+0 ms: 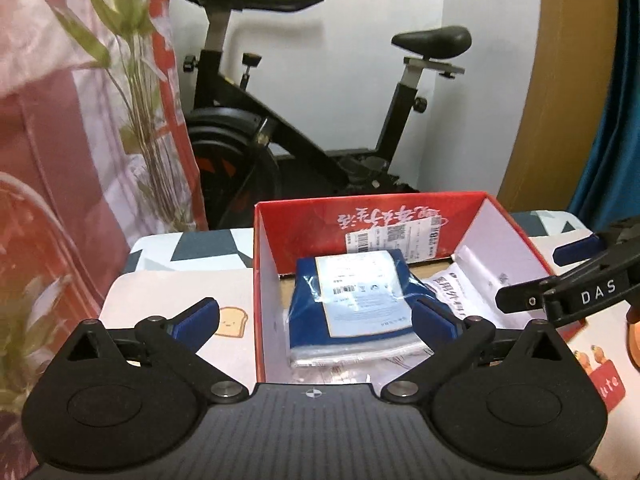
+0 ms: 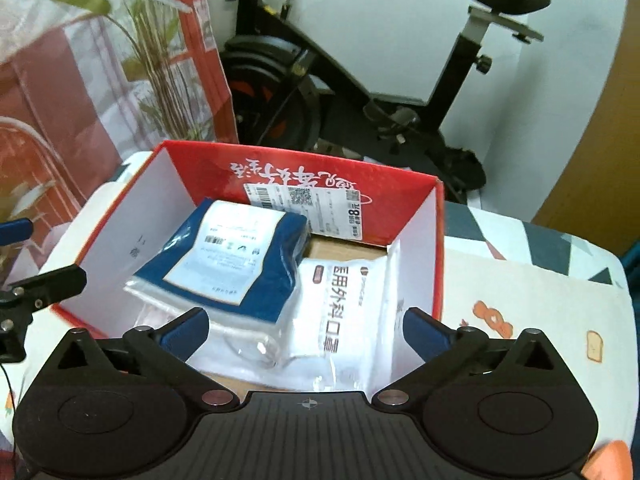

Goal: Organize soft objects
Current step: 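Open both tools to release the packet in the box and withdraw, then move both tools down to the grey knit towel beside the box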

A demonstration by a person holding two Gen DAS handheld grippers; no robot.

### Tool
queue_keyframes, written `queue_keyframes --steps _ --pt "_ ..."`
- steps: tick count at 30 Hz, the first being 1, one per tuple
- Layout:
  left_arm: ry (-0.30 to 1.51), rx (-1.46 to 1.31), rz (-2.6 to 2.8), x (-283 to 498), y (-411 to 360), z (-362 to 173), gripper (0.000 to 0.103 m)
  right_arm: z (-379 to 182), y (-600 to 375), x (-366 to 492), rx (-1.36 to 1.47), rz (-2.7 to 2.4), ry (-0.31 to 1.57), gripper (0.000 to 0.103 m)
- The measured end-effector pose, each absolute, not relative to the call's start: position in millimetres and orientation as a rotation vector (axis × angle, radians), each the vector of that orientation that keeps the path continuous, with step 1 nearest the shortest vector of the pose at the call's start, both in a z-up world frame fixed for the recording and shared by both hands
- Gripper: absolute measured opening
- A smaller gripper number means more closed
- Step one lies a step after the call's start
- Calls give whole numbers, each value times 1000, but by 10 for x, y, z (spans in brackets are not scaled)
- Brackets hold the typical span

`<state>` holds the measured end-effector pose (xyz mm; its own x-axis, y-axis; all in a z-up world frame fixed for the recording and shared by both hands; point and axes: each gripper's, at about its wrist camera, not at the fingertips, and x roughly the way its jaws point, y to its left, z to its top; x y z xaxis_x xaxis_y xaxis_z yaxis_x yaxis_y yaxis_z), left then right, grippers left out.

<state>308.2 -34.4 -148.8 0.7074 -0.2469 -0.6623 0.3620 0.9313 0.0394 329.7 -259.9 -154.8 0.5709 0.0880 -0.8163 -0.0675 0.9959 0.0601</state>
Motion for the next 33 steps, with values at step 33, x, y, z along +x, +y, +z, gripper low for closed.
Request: queue_keyframes --steps 33 --pt "859 27 -330 1537 23 -2490 103 -2675 -2772 1088 98 67 812 102"
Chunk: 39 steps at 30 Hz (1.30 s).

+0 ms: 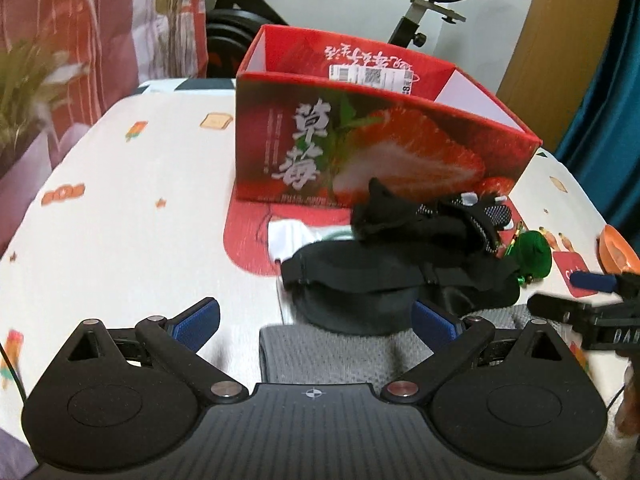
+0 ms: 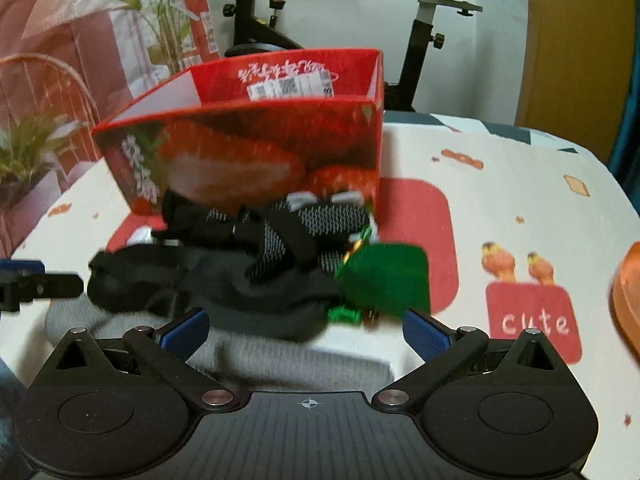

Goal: Organize soft objects
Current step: 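Move both tools down to the grey knit towel beside the box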

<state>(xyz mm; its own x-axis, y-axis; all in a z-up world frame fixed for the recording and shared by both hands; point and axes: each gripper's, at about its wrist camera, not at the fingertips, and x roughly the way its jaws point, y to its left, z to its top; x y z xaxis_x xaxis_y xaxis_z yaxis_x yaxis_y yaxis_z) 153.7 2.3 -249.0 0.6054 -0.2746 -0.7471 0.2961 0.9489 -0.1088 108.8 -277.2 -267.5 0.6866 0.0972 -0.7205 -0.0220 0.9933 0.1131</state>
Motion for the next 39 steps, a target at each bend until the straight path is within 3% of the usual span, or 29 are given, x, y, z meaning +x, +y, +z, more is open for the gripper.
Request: queue_keyframes --steps 21,23,26,39 --pt "929 -91 -313 1309 176 -2907 102 -3033 -2793 744 110 31 745 99" --pt "925 -104 -315 1311 194 -2912 102 -3035 -2819 746 115 26 739 96" --pt "925 -103 -319 1316 179 -2939 102 -3090 -2835 766 124 29 757 81" --pt "899 -57 -305 1324 102 -2942 100 -3129 -2767 777 80 36 737 79"
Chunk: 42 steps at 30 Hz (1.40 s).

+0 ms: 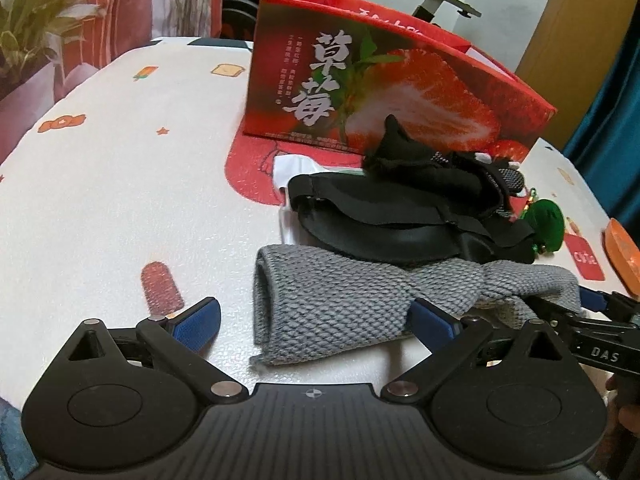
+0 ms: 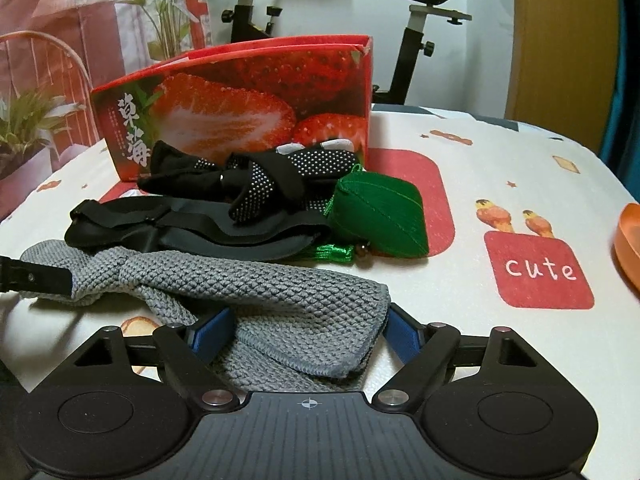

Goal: Organize soft objects
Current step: 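Move both tools down to the grey knit towel beside the box, then close both tools on the grey towel at two points and lift it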

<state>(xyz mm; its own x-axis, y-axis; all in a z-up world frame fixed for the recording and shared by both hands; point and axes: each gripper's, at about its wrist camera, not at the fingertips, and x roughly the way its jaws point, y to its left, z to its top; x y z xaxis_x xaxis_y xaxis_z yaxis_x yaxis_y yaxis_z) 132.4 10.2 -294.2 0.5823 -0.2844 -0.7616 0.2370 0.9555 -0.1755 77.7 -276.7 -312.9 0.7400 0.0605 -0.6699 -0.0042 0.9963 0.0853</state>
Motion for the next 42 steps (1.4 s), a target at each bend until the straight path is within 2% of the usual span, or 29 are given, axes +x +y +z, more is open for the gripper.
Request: queue_keyframes --steps 6,9,12,17,19,20,22,25,31,42 --pt "882 -86 -319 1345 122 -2890 100 -3134 -2759 810 86 36 736 79" --pt "881 -101 -315 1358 128 -2898 92 -3140 -2747 821 80 36 735 79" --pt "887 -95 -323 1358 111 -2925 78 -3140 -2745 814 75 40 733 76" --pt "870 -59 -344 1309 61 -2923 66 -3126 -2731 811 76 63 729 63" --pt "864 -61 -342 1300 73 -2924 52 -3119 -2718 811 80 82 729 52" --pt "863 -68 -347 1299 83 -2924 50 -3113 -2711 813 83 93 730 49" --pt "863 -77 -358 1296 95 -2924 36 -3107 -2693 815 89 115 731 38" --pt "868 -95 -396 1298 93 -2933 25 -3098 -2672 815 92 135 732 30" --pt "870 -119 -429 1287 86 -2939 20 -3060 -2676 800 120 165 729 20" --pt "835 -81 -391 1228 80 -2839 19 -2922 -2664 737 135 199 673 19"
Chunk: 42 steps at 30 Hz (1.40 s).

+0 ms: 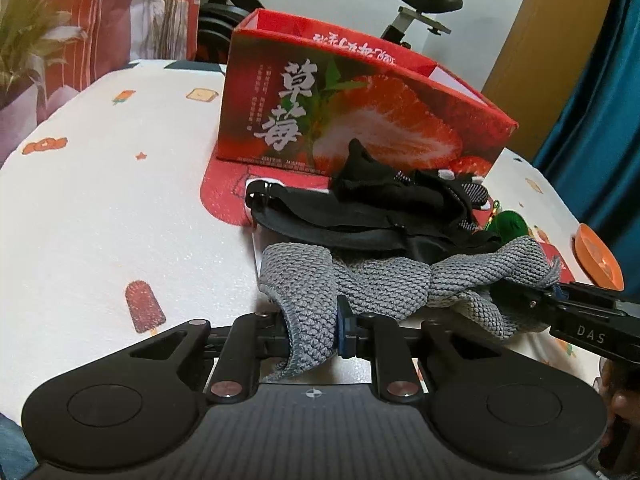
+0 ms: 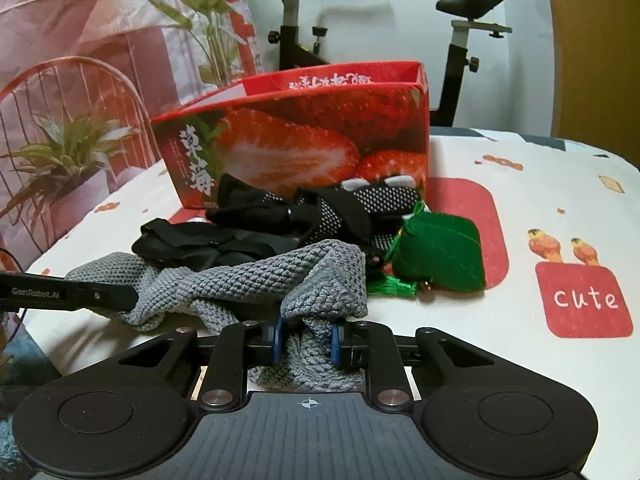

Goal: Organize soft objects
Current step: 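Close both tools on the grey towel at two points and lift it, then carry the grey towel with both tools over the red box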

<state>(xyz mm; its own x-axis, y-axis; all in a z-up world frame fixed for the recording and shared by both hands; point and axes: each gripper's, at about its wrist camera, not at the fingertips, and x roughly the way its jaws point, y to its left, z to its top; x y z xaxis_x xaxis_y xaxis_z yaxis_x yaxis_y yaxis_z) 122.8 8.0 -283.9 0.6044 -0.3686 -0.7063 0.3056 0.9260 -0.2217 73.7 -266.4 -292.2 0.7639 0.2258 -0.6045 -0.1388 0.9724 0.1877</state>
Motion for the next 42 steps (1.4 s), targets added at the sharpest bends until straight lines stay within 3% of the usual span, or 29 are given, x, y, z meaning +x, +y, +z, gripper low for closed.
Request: queue_keyframes --steps 42 --pt "628 -78 -378 1445 167 -2042 19 -2086 -2500 1190 94 237 509 18"
